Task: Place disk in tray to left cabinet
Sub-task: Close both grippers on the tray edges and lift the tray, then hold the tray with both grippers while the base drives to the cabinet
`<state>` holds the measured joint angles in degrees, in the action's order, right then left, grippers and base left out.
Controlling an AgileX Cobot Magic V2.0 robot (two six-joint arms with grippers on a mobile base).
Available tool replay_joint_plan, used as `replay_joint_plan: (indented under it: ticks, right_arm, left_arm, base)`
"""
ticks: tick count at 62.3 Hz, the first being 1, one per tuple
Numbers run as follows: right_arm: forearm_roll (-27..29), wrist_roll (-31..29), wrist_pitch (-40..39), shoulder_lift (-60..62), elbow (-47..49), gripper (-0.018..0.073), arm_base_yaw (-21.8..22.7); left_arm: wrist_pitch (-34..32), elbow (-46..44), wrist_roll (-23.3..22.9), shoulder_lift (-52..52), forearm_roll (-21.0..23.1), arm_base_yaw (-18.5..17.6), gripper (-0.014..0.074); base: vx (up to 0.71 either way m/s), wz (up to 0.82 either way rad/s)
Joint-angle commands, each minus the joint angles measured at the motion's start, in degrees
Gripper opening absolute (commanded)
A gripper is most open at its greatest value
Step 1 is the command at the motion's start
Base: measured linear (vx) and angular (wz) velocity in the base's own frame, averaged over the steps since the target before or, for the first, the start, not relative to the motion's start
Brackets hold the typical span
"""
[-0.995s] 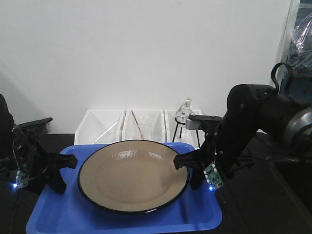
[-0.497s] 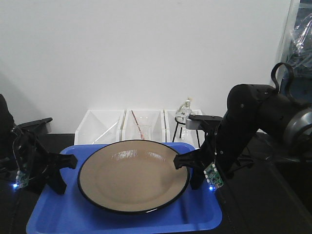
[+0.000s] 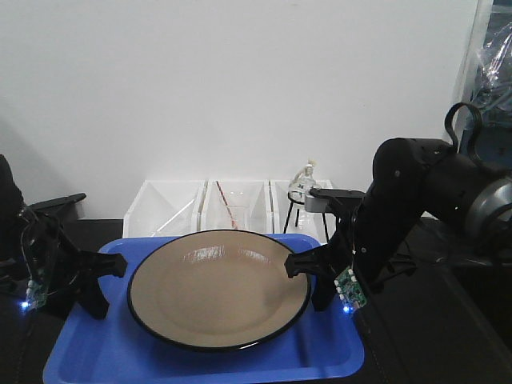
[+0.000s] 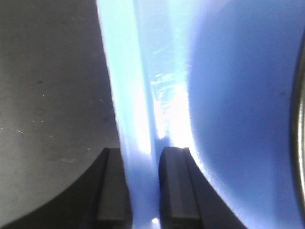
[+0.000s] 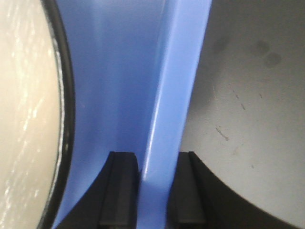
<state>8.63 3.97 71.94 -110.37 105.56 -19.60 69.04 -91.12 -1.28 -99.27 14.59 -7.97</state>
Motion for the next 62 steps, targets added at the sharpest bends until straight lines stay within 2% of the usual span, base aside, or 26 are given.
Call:
replay_joint_plan:
  ticks: [1,34,62]
  right_arm:
    - [-2.18,-0.84,0.75,3.95,1.94,-0.0004,0.33]
    - [-2.18,-1.06,0.69,3.95,1.94,-0.0004,0.33]
    - [-2.18,-1.06,0.69,3.95,1.94,-0.0004,0.33]
  left_arm:
    - [-1.6,-2.16,0.56,3.42,-0.43,0.02,0.0]
    - [-1.65,-2.16,0.56,3.42,-0.43,0.02,0.0]
    - [-1.77,-2.16,0.56,3.42,-0.48,0.19,0.0]
  base:
    - [0.0,0.0]
    - [-0.02,0.07]
    - [-0.11,0.43]
